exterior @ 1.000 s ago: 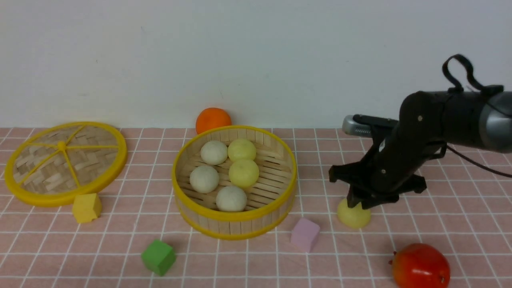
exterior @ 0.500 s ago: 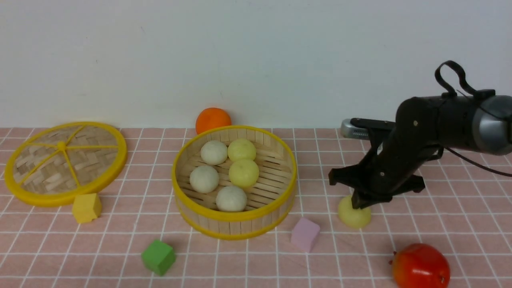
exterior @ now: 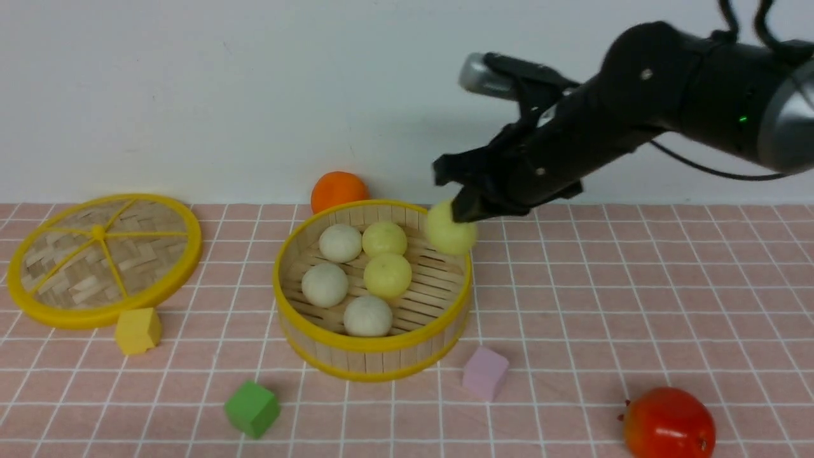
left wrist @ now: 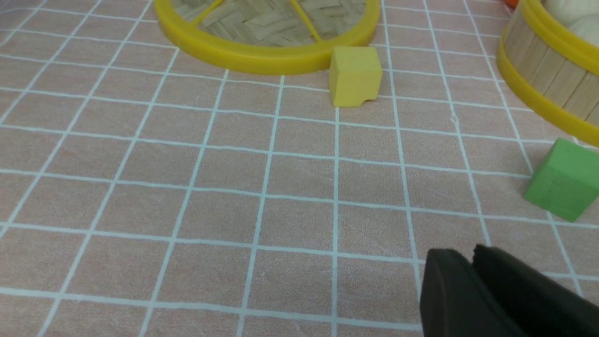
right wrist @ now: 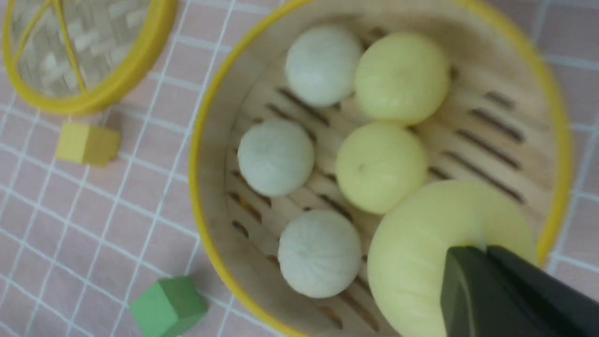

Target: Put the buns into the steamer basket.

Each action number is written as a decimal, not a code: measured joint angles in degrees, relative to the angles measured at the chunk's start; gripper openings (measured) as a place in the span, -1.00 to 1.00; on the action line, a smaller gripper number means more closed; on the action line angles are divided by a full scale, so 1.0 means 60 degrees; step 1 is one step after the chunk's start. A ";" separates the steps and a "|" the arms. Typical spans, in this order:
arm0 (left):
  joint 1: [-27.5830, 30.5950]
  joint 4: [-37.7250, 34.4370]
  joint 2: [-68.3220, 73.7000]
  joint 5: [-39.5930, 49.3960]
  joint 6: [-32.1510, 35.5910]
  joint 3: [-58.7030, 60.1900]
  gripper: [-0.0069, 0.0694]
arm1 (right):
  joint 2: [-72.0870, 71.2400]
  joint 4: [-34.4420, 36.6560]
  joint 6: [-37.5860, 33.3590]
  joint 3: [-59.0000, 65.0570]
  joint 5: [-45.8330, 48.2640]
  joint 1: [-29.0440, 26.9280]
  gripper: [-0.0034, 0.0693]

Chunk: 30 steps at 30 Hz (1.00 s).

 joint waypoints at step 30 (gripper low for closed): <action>0.0000 0.0000 0.0000 -0.0009 0.0000 0.0000 -0.45 | -0.0285 -0.0617 -0.0489 0.0017 0.1070 0.0019 0.07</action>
